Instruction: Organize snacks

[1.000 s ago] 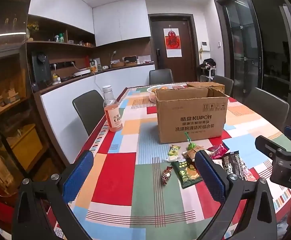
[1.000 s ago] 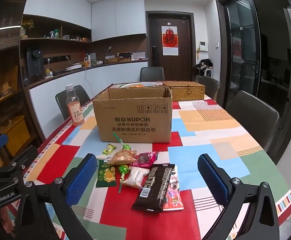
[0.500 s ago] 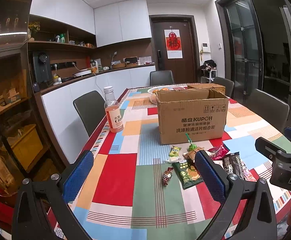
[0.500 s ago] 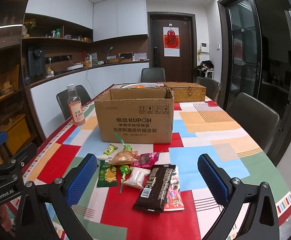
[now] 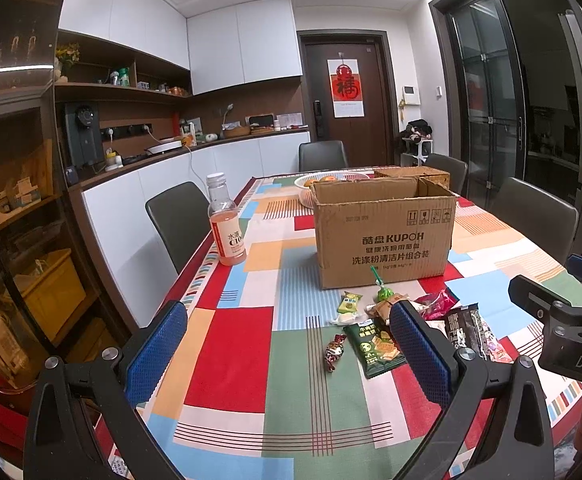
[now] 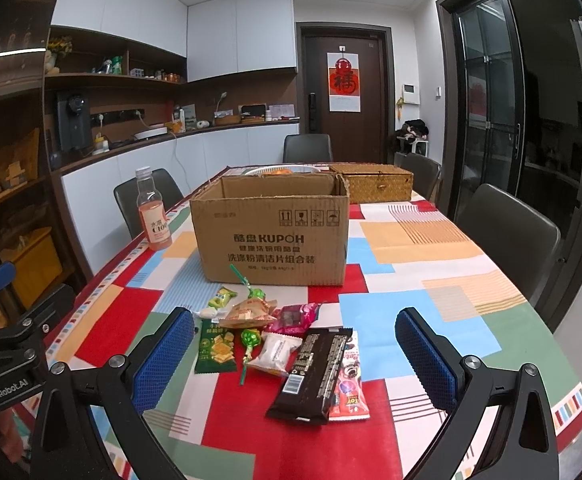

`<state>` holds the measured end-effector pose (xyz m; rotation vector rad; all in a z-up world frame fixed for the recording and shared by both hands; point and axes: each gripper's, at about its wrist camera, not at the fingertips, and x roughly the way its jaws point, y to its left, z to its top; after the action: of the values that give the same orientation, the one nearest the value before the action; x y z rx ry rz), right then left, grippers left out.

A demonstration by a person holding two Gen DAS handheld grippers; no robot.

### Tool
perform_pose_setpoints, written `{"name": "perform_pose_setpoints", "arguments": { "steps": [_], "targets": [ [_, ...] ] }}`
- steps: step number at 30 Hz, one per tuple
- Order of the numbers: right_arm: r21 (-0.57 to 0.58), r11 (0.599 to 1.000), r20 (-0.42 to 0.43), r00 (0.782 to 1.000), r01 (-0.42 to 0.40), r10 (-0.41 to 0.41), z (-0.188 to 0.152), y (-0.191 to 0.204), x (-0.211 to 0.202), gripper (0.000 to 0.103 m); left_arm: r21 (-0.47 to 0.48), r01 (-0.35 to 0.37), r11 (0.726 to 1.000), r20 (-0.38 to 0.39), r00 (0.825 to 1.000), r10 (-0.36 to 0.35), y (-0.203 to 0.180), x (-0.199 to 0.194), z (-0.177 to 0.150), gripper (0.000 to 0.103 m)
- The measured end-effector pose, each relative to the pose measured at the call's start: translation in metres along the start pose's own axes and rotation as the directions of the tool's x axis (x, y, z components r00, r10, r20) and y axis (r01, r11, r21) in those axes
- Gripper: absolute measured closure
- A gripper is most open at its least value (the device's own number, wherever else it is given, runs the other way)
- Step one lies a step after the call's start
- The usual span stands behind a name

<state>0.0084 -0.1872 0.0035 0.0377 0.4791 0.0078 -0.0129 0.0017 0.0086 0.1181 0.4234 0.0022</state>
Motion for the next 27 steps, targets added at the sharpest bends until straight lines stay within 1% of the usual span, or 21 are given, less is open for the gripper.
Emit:
{"name": "perform_pose_setpoints", "arguments": {
  "steps": [27],
  "targets": [
    [-0.001, 1.0, -0.017, 1.0, -0.005, 0.005, -0.0035, -0.0001, 0.0036, 0.001, 0.0, 0.007, 1.0, -0.013, 1.0, -0.007, 0.0017, 0.0024, -0.0021, 0.0]
  ]
}}
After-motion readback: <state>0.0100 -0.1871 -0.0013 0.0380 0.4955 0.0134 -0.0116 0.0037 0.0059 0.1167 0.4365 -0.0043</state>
